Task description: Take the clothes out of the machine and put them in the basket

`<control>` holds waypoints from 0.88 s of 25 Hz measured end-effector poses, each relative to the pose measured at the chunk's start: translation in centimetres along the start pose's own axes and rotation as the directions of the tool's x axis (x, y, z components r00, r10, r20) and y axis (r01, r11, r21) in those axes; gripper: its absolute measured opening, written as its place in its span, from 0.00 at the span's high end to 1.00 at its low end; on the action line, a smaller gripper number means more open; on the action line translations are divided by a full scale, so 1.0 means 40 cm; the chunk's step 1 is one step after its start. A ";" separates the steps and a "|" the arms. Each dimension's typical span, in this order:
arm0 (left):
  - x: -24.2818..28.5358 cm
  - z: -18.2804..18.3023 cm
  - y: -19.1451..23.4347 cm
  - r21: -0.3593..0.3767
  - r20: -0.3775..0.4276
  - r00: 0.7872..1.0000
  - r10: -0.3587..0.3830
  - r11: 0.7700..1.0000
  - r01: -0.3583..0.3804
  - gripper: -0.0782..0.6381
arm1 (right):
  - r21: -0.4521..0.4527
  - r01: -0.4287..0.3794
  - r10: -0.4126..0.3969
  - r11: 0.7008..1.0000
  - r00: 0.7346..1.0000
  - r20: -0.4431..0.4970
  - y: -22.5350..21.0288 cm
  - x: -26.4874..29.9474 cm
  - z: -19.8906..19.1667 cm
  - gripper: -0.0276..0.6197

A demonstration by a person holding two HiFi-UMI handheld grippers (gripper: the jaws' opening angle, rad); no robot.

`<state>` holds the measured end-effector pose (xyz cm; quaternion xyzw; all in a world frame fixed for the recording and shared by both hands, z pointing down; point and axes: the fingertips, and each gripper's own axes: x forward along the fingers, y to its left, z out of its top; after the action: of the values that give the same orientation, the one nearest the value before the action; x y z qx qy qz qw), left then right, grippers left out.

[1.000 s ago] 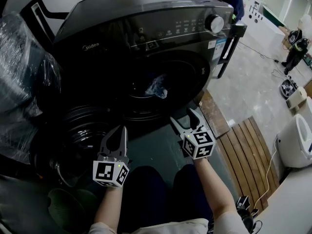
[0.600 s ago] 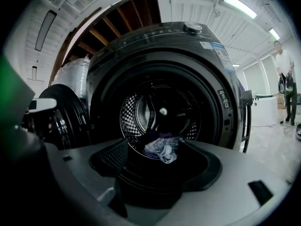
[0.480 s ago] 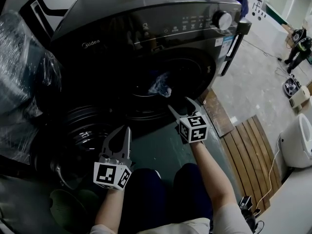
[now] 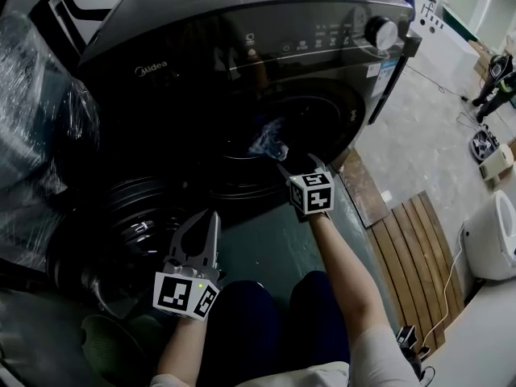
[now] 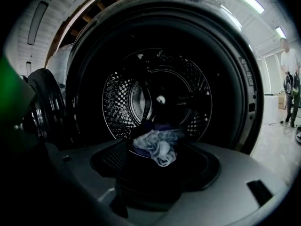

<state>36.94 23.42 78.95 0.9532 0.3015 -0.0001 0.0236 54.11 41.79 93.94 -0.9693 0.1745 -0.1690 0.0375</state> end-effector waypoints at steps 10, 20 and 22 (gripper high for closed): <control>0.001 -0.011 0.007 -0.027 -0.009 1.000 -0.003 1.000 0.003 0.86 | 0.001 0.034 -0.034 0.999 0.997 -0.071 -0.028 0.109 -0.038 0.48; 0.009 -0.024 0.015 -0.027 -0.028 0.999 0.022 0.999 -0.023 0.86 | 0.005 0.099 -0.098 0.995 0.988 -0.121 -0.058 0.172 -0.059 0.71; 0.010 -0.027 0.015 -0.024 -0.035 0.999 0.020 0.999 -0.021 0.86 | 0.015 0.137 -0.134 0.990 0.983 -0.124 -0.072 0.172 -0.066 0.83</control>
<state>37.58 23.22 80.04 0.9557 0.2920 0.0203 0.0303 60.21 42.05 98.95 -0.9662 0.1082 -0.2323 0.0265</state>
